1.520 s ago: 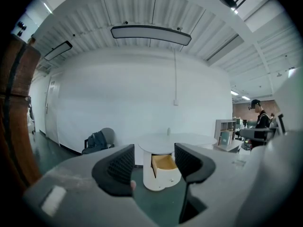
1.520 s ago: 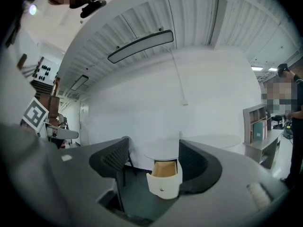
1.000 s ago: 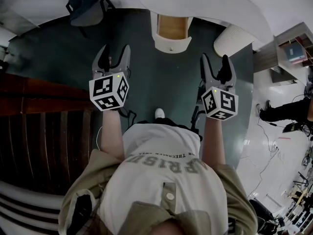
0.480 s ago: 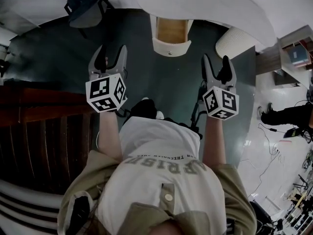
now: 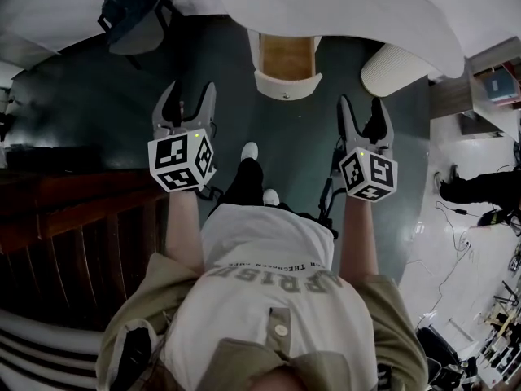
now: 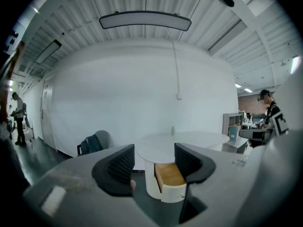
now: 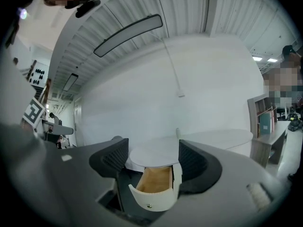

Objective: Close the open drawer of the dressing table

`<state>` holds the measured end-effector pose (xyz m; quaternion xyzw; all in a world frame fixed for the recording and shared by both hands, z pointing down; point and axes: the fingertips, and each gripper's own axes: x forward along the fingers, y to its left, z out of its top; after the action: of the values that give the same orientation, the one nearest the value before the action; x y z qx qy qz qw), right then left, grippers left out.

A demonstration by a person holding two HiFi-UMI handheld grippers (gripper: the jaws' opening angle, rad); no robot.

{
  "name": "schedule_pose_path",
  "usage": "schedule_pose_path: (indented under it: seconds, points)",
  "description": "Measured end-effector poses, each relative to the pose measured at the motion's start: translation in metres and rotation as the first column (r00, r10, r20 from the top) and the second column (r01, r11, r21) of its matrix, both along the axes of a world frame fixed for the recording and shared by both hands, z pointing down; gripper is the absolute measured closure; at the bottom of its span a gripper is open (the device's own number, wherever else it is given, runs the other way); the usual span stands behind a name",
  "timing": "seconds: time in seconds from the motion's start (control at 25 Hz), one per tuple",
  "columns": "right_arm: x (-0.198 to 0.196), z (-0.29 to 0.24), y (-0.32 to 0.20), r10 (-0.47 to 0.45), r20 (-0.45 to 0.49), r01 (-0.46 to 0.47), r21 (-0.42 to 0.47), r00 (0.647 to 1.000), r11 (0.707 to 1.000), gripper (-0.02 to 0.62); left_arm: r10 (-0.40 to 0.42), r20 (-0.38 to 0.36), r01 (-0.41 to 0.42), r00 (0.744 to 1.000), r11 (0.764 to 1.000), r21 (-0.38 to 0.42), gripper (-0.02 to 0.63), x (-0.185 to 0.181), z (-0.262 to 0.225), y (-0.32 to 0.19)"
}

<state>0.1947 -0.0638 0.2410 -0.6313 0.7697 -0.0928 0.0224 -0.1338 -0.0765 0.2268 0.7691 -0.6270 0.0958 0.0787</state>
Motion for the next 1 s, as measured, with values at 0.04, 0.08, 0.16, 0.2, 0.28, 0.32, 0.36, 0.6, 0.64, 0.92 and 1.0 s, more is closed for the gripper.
schedule_pose_path:
  seconds: [0.04, 0.08, 0.16, 0.2, 0.28, 0.32, 0.36, 0.6, 0.64, 0.92, 1.0]
  points:
    - [-0.003, 0.005, -0.006, -0.002, -0.004, 0.002, -0.009, 1.0, 1.0, 0.272, 0.001, -0.003, -0.001, 1.0, 1.0, -0.007, 0.339, -0.002, 0.003, -0.005]
    - [-0.005, 0.01, -0.013, -0.005, -0.01, 0.004, -0.018, 1.0, 1.0, 0.272, 0.002, -0.004, -0.002, 1.0, 1.0, -0.014, 0.339, -0.004, 0.006, -0.01]
    - [-0.009, 0.021, -0.026, -0.01, -0.024, 0.009, -0.04, 1.0, 0.999, 0.272, 0.002, -0.004, -0.002, 1.0, 1.0, -0.029, 0.339, -0.006, 0.013, -0.02]
    - [-0.011, 0.028, -0.033, -0.012, -0.03, 0.01, -0.051, 0.999, 0.999, 0.272, 0.002, -0.004, -0.002, 1.0, 0.999, -0.039, 0.339, -0.007, 0.018, -0.024]
    - [-0.014, 0.044, -0.047, -0.014, -0.035, 0.011, -0.074, 0.999, 0.997, 0.272, 0.007, -0.005, -0.007, 1.0, 0.998, -0.059, 0.339, -0.007, 0.029, -0.035]
    - [-0.015, 0.053, -0.055, -0.015, -0.037, 0.011, -0.087, 0.999, 0.996, 0.272, 0.012, -0.006, -0.013, 1.0, 0.998, -0.068, 0.339, -0.006, 0.035, -0.04]
    - [-0.017, 0.061, -0.062, -0.016, -0.036, 0.012, -0.102, 0.999, 0.995, 0.272, 0.018, -0.008, -0.019, 1.0, 0.997, -0.075, 0.339, -0.005, 0.04, -0.046]
    - [-0.033, 0.108, -0.092, -0.032, -0.019, 0.028, -0.178, 0.999, 0.984, 0.272, 0.034, -0.022, -0.037, 0.999, 0.993, -0.111, 0.339, 0.0, 0.069, -0.07]
    - [-0.036, 0.116, -0.095, -0.034, -0.015, 0.03, -0.191, 0.999, 0.981, 0.272, 0.039, -0.023, -0.041, 0.999, 0.993, -0.111, 0.339, 0.002, 0.074, -0.073]
    - [-0.05, 0.168, -0.112, -0.037, 0.014, 0.04, -0.247, 0.999, 0.968, 0.272, 0.066, -0.008, -0.066, 0.998, 0.988, -0.136, 0.339, 0.006, 0.112, -0.089]
    - [-0.052, 0.184, -0.113, -0.046, 0.009, 0.047, -0.264, 0.999, 0.963, 0.272, 0.062, -0.033, -0.066, 0.998, 0.987, -0.143, 0.339, 0.008, 0.122, -0.09]
